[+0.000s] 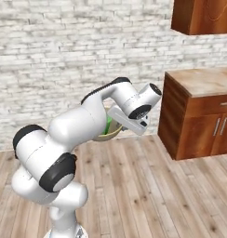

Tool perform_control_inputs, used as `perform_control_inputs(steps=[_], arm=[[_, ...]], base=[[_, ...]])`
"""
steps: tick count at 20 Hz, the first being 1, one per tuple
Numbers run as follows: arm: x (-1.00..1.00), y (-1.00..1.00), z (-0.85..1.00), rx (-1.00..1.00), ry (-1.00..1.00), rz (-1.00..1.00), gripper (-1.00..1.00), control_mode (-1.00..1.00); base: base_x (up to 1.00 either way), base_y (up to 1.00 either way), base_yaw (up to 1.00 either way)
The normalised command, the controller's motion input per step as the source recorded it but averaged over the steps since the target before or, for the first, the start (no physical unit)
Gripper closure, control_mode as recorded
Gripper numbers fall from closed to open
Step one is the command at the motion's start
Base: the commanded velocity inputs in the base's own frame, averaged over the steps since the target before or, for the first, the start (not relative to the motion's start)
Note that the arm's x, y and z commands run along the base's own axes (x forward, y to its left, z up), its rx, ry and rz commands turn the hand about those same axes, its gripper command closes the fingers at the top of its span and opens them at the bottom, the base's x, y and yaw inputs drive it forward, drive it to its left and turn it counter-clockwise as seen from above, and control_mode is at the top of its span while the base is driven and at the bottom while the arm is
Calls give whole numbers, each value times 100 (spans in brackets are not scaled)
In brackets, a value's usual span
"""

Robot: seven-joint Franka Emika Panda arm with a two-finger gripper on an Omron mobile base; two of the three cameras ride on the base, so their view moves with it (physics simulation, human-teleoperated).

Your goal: Place the cup inside the bowl on the dining table and move the bowl to any counter.

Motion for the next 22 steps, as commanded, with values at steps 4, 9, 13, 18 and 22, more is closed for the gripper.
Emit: perform_control_inputs(steps=[4,9,13,18,22], arm=[[0,0,0,0,0,0,100,100],[0,0,0,0,0,0,100,100],[0,0,0,0,0,0,100,100],[0,0,0,0,0,0,100,100],[0,0,0,0,0,0,100,100]], base=[[35,-62,4],[63,-77,9],[61,-82,10],[64,-79,9],[66,-73,9]])
